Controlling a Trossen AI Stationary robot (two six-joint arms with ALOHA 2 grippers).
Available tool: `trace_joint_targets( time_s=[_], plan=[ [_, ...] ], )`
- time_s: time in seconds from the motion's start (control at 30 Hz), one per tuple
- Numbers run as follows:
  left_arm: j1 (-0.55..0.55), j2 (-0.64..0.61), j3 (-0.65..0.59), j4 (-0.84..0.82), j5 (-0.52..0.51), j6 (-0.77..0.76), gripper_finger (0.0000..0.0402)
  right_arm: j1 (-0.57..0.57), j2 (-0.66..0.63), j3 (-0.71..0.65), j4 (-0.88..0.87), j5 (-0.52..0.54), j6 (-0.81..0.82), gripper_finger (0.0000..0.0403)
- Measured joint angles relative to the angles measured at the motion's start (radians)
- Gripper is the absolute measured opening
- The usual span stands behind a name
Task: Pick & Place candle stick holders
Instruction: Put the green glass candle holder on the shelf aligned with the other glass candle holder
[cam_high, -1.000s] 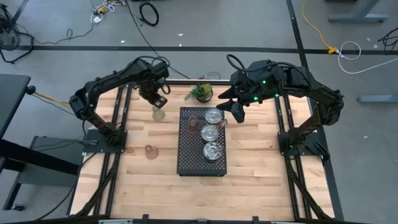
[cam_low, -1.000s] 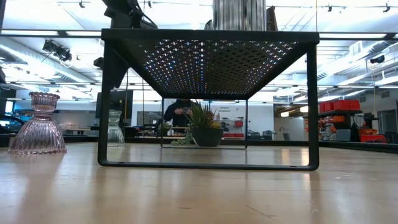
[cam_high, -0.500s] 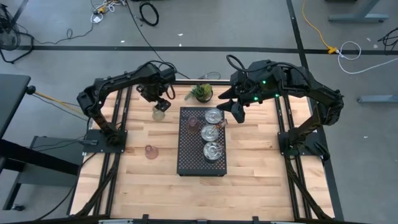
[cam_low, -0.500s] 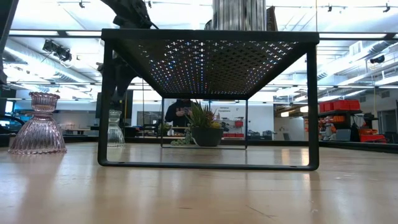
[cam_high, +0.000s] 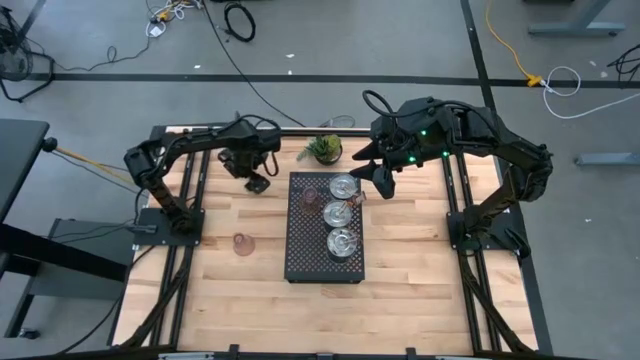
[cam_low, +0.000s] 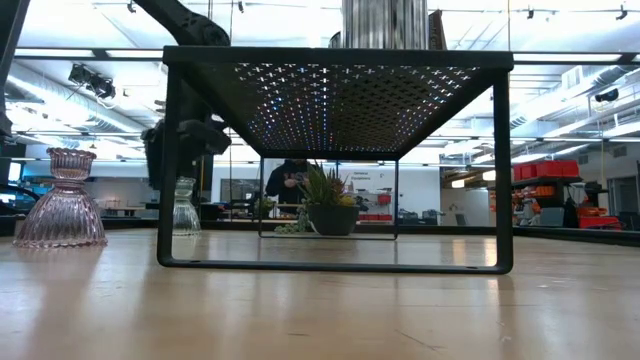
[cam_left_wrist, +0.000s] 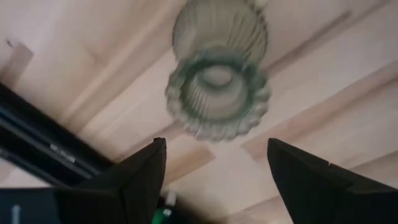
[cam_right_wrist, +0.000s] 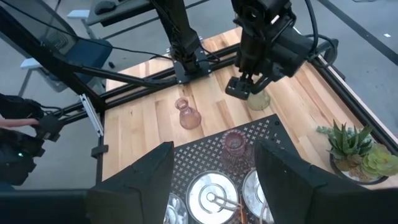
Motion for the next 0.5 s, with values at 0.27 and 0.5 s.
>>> trace_joint_targets(
  time_s=[0.27, 0.5],
  plan=[
    [-0.004, -0.007, 0.001, 0.095, 0.0, -0.008, 0.0284, 0.0, 0.0, 0.0, 0.012, 0.001, 0.001, 0.0222],
    [-0.003, -0.007, 0.001, 0.137, -0.027, 0.01, 0.0284, 0.0, 0.0, 0.0, 0.017, 0.002, 0.004, 0.0222]
  ],
)
